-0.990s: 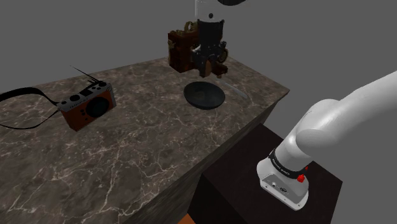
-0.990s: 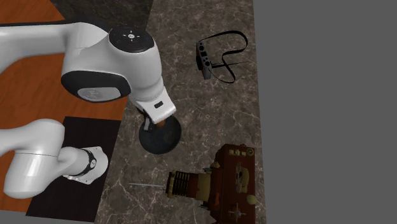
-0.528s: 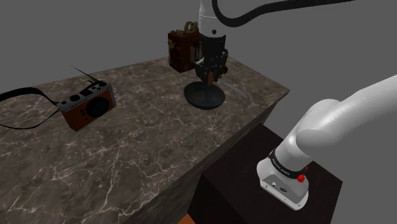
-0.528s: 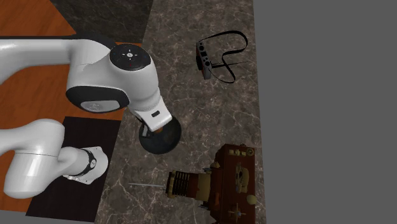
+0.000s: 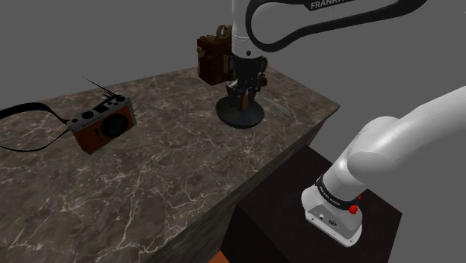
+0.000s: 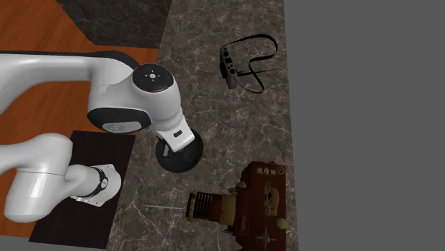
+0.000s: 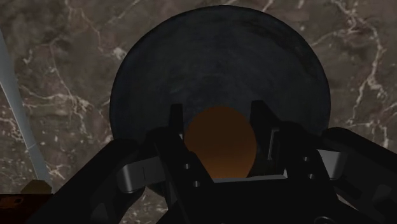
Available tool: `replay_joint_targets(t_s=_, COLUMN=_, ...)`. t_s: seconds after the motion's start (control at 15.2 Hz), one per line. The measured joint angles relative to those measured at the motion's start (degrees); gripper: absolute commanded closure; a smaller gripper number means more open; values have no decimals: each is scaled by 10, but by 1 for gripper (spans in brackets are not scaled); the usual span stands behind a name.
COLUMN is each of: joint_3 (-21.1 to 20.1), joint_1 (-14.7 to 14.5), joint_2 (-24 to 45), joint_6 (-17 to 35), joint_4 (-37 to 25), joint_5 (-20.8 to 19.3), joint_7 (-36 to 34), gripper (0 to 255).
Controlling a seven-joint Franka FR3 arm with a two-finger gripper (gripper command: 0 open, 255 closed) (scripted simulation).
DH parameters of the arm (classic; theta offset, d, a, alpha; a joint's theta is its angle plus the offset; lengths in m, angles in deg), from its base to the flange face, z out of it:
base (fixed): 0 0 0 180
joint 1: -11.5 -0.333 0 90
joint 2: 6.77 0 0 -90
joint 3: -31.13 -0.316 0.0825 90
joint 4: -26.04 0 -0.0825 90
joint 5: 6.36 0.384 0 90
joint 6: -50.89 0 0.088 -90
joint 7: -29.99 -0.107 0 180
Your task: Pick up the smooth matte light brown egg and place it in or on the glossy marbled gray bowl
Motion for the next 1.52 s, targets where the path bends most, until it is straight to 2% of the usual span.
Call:
replay_joint_targets(t_s=0.33, joint_3=0, joint_1=0, joint_2=1, joint_6=2, joint_4=1, joint_5=0, joint_7=0, gripper=255)
replay_joint_targets(t_s=0.4, joint_3=0, joint_1=0, joint_2=1, joint_6=2, joint_4=1, joint_5=0, joint_7=0, gripper=0)
replay_joint_targets(t_s=0.79, joint_3=0, joint_1=0, joint_2=1, joint_6=2, joint_4=1, joint_5=0, joint_7=0, gripper=0)
replay_joint_targets(t_s=1.12, joint_3=4, joint_1=2, joint_2=-3, joint_6=-63, joint_4=-61, joint_5=-2, joint_7=1, gripper=0)
replay_joint_targets(t_s=1.52, joint_3=3, joint_1=1, joint_2=-2, joint_6=-71, joint_4=-69, joint_5=-2, joint_7=-1, gripper=0)
